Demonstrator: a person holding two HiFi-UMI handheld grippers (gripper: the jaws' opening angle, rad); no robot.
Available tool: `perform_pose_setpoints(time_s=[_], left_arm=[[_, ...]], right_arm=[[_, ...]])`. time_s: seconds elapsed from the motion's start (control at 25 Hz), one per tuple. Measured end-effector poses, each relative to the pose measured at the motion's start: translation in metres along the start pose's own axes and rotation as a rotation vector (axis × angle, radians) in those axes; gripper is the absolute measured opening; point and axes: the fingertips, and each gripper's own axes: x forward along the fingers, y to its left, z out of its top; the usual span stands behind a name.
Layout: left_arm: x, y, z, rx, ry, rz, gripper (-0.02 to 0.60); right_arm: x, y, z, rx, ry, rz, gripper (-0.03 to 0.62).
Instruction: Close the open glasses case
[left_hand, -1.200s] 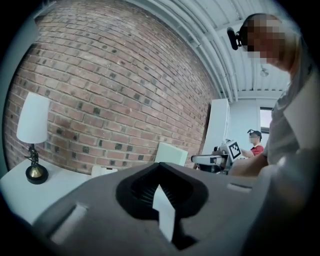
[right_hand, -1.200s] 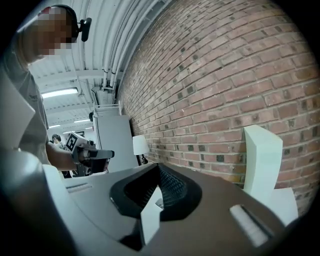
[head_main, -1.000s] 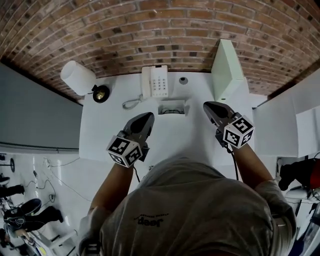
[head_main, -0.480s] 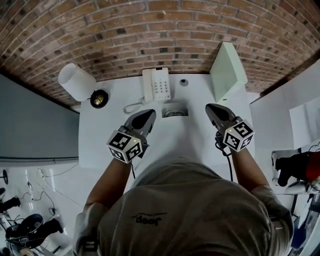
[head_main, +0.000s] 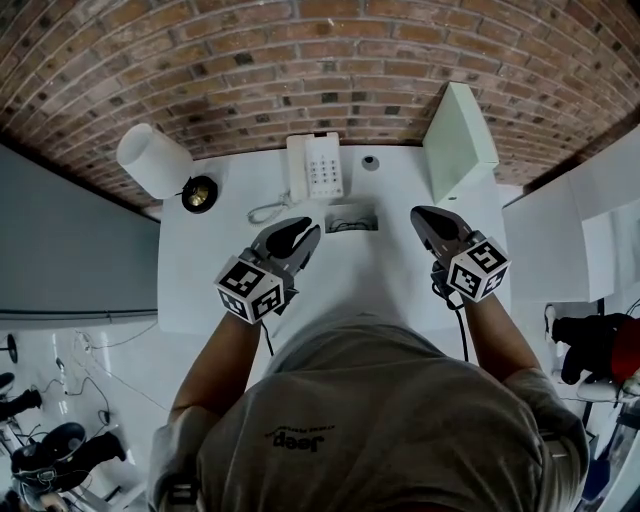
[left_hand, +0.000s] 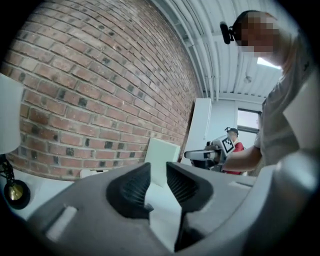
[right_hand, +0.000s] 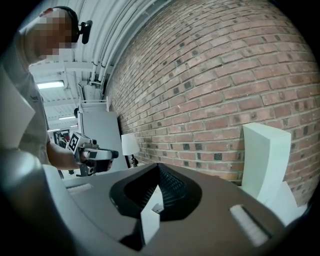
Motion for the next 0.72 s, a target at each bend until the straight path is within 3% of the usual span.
perform_pose_setpoints(time_s=[0.04,0.12,0.44,0.72], left_arm=[[0.002,-0.002,-0.005,0.015,0.025,-0.023,0.116],[0.006,-0.004,-0.015,0.057,0.069,-0.053,0.177],[0.028,0.015,-0.058,0.234,0.222,-0.092,0.243],[0.061,0.040,-0.093,0.326,0.301,-0.136,0.287]], right_arm=[[0.001,0.000,0.000,0.001,0.002,0.002,0.009],[0.003,0.000,-0.002,0.004,0.006,0.006,0.009],[0.011,-0.001,-0.017,0.018,0.033,0.015,0.009],[0.029,-0.018,-0.033,0.008,0.050,-0.001,0.009]])
